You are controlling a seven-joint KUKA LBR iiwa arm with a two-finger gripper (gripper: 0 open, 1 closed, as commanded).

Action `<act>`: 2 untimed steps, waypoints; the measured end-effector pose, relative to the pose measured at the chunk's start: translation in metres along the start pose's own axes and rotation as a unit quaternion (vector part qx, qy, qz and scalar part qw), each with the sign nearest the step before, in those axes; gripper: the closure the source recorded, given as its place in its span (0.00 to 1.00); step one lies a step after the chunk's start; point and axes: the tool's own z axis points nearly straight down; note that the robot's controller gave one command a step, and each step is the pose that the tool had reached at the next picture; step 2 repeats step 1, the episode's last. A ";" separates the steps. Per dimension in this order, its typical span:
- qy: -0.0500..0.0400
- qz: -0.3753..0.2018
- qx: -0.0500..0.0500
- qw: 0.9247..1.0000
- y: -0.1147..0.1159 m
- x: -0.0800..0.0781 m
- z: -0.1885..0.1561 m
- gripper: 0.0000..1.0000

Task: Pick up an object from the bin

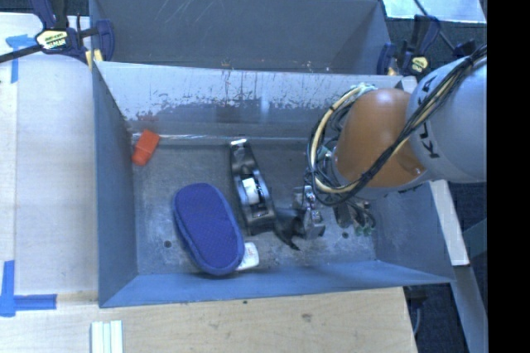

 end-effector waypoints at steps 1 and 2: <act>-0.004 0.001 0.001 1.000 0.007 -0.043 -0.132 1.00; -0.004 0.001 0.001 1.000 0.007 -0.043 -0.132 1.00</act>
Offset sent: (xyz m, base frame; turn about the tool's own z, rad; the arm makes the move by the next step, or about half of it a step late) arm 0.0382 0.0109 0.1267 0.0027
